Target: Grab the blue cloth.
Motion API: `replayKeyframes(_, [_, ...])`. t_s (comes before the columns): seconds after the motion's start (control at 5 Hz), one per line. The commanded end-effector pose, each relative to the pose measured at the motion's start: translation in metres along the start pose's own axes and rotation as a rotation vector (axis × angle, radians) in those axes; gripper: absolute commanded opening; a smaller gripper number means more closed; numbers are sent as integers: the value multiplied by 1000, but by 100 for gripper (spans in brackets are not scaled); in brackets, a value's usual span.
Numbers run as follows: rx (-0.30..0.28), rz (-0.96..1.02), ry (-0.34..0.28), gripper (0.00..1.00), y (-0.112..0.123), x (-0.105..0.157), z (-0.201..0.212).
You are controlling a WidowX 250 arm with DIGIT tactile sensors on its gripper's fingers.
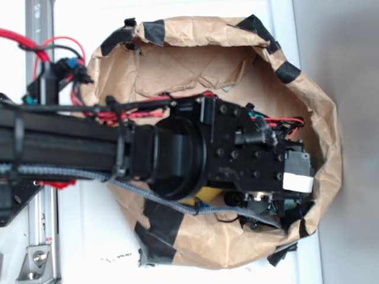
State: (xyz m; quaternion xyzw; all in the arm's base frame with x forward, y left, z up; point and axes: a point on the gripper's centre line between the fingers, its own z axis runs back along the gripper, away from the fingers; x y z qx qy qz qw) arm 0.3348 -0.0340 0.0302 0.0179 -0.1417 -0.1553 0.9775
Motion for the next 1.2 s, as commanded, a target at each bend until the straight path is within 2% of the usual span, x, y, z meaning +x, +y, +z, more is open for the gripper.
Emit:
replayKeyframes(0.0, [113, 137, -46, 0, 13, -2, 42])
replayKeyframes(0.2, [152, 256, -74, 0, 24, -14, 72])
replayKeyframes(0.4, [140, 382, 9, 0, 35, -25, 100])
replayKeyframes(0.6, [33, 482, 170, 0, 39, -37, 133])
replayKeyframes(0.8, [-45, 547, 245, 0, 40, -39, 141])
replayKeyframes(1.0, [38, 540, 222, 0, 37, -34, 139])
